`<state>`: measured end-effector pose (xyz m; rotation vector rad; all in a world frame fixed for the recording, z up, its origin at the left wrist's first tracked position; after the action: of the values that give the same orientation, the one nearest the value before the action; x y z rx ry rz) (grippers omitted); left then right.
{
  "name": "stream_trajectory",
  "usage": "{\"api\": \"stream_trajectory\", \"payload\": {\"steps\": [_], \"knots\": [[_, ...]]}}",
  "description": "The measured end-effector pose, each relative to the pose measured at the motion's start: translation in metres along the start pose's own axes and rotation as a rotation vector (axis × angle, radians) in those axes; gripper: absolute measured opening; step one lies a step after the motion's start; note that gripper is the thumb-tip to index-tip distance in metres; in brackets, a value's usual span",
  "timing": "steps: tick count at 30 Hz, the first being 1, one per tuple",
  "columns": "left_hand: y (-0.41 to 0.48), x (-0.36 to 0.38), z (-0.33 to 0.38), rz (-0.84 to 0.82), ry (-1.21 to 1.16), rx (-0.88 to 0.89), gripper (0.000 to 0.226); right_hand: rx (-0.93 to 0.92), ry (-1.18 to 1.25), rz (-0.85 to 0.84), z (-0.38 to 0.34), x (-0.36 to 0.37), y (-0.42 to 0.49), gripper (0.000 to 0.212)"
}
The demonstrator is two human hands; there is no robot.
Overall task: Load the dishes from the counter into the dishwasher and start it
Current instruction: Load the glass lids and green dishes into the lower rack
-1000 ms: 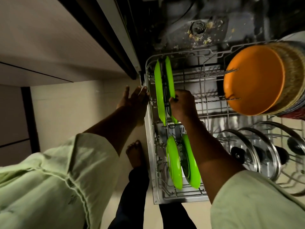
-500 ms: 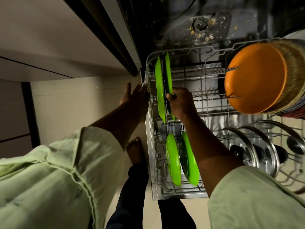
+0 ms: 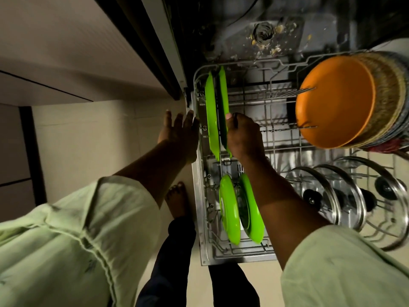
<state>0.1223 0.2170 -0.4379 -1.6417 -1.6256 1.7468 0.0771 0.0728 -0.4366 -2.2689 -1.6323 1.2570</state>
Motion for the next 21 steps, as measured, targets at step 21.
{"api": "stream_trajectory", "payload": {"steps": [21], "knots": [[-0.207,-0.058,0.001,0.14,-0.413,-0.164,0.076,-0.279,-0.389,-0.07,-0.073,-0.093,-0.164,0.047]]}}
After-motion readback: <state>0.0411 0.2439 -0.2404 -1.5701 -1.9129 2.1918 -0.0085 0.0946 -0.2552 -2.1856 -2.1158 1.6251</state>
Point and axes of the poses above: each hand's wrist, its own y-axis towards the middle knuckle, its own x-axis out of the palm, z = x × y, the point moved 3 cm from there along y, towards the middle knuckle, and after that the axes turned 13 degrees about y, right-handed, at the moved point
